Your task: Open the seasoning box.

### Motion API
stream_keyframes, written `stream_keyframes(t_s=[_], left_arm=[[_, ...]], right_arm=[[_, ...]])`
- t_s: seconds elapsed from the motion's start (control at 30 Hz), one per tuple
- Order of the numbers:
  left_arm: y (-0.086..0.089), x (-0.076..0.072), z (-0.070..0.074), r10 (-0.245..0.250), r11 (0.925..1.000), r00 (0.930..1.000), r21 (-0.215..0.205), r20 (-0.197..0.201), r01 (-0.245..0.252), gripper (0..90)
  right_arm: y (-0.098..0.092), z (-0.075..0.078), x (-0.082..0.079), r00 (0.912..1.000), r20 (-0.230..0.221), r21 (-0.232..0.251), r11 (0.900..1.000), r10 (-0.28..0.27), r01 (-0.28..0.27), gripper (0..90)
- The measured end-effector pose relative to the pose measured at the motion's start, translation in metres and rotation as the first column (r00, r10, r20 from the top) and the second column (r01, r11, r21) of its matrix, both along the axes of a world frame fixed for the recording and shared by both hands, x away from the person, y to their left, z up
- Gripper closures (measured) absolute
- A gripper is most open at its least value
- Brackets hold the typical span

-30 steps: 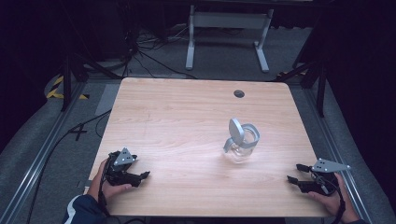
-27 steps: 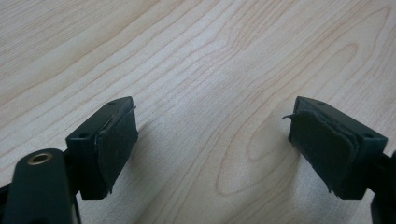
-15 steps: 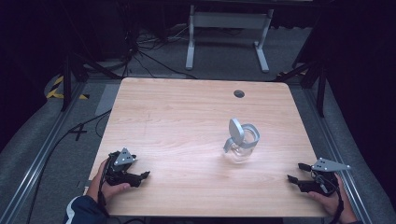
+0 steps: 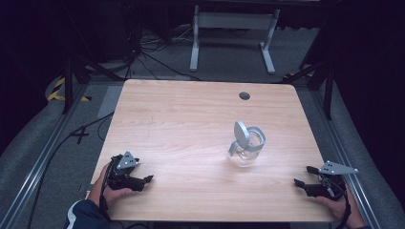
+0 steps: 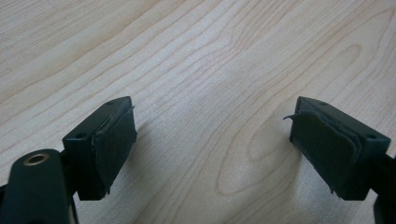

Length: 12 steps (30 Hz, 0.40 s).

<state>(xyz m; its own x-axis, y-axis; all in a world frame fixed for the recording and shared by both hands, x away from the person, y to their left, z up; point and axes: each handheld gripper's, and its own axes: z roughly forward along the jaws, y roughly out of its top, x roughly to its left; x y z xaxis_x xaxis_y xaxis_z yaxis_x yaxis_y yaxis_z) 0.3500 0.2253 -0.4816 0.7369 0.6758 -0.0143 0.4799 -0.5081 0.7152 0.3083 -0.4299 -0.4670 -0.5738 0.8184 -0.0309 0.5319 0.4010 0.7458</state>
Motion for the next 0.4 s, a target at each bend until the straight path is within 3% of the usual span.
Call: stream_keyframes(t_s=[0.4], left_arm=[[-0.0001,0.0002,0.0,0.013,0.9999,0.9999,0.0,-0.001,-0.013,13.9]], right_arm=[[0.0005,0.0,0.0001,0.9998,-0.004,0.001,1.0,-0.019,0.019,17.7]])
